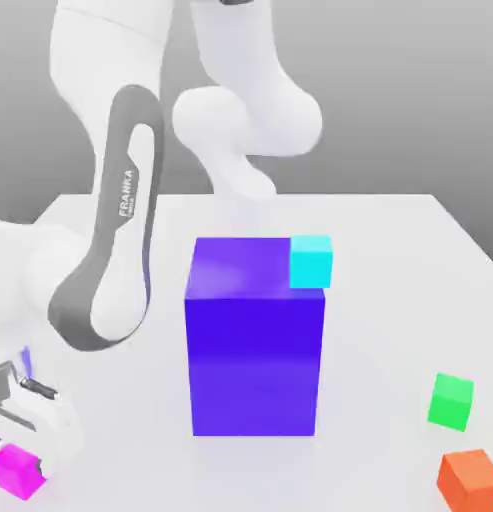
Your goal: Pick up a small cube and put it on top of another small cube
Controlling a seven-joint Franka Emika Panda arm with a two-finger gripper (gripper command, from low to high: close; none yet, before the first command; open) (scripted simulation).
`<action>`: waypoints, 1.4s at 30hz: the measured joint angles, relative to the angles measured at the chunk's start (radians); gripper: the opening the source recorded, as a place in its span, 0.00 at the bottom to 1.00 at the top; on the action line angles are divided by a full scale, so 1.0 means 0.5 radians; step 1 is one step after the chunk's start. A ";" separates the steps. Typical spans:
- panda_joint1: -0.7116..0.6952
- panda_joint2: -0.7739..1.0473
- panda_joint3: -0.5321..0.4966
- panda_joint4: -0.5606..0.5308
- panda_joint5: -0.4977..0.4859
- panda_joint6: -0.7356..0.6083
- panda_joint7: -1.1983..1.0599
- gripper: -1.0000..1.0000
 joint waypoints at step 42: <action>1.600 -0.757 0.794 -0.612 -0.768 -0.083 0.910 1.00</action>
